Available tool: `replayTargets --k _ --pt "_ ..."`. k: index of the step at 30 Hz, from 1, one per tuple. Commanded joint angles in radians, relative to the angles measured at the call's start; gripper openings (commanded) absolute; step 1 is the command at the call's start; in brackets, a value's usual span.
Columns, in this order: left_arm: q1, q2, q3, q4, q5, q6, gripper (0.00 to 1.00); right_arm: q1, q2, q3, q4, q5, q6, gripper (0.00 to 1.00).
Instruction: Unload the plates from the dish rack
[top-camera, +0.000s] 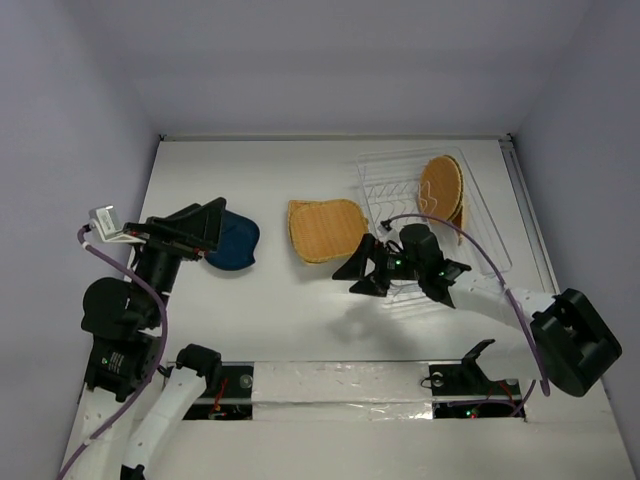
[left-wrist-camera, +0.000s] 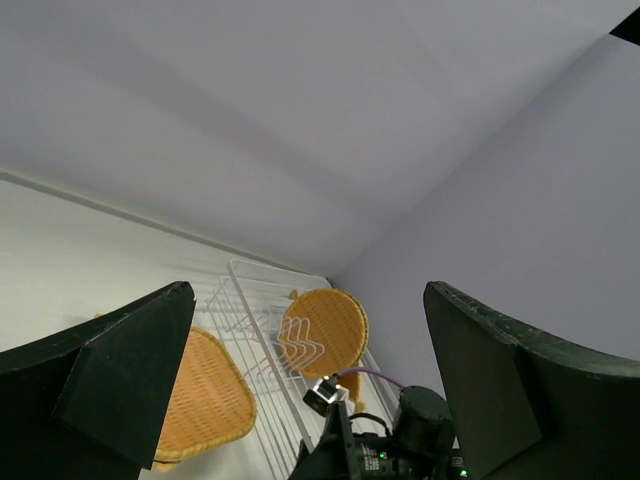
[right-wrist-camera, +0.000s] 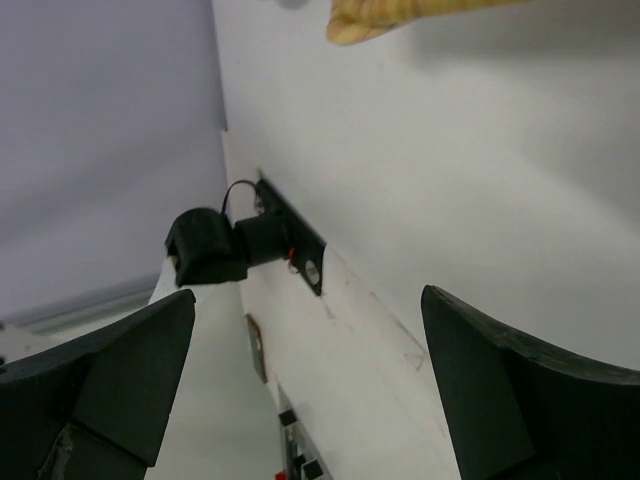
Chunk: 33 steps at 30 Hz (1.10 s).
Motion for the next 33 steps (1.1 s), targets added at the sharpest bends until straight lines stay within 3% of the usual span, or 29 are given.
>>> replayTargets --k 1,3,9,14,22,24,26,27,29,30,31,32,33 --pt "-0.005 0.007 -0.042 0.039 -0.028 0.016 0.99 0.005 -0.011 0.010 0.251 -0.217 0.062 1.00" --pt "-0.005 0.020 -0.071 0.054 -0.021 0.014 0.99 0.005 -0.006 0.007 0.253 -0.245 0.061 1.00" --pt "0.006 0.063 -0.056 0.038 -0.022 0.028 0.99 0.005 0.032 -0.025 0.485 -0.398 0.210 1.00" --pt "0.006 0.079 -0.048 0.028 -0.038 0.033 0.99 0.005 0.036 -0.050 0.437 -0.455 0.245 0.97" --pt "0.006 0.112 -0.053 0.031 -0.007 0.051 0.99 0.005 -0.132 0.023 -0.140 -0.368 -0.017 0.98" --pt "0.006 0.113 -0.059 0.039 -0.001 0.053 0.99 0.005 -0.164 0.040 -0.147 -0.342 -0.025 0.93" --pt "0.006 0.110 -0.060 0.044 0.009 0.063 0.99 0.005 -0.184 0.092 -0.162 -0.311 -0.052 0.76" --pt "0.006 0.107 -0.060 0.045 0.009 0.068 0.99 0.005 -0.187 0.115 -0.175 -0.293 -0.069 0.53" --pt "0.006 0.101 -0.063 0.054 0.007 0.083 0.99 0.005 -0.189 0.171 -0.240 -0.238 -0.120 0.26" --pt "0.006 0.093 -0.073 0.059 0.009 0.088 0.99 0.005 -0.181 0.242 -0.283 -0.190 -0.222 0.18" --pt "0.006 0.090 -0.076 0.064 0.012 0.091 0.99 0.005 -0.172 0.298 -0.472 -0.090 -0.285 0.04" --pt "0.006 0.086 -0.079 0.073 0.015 0.100 0.99 0.005 -0.163 0.357 -0.536 0.145 -0.340 0.00" --pt "0.006 0.078 -0.086 0.079 0.045 0.106 0.99 0.005 -0.161 0.420 -0.566 0.228 -0.418 0.00"
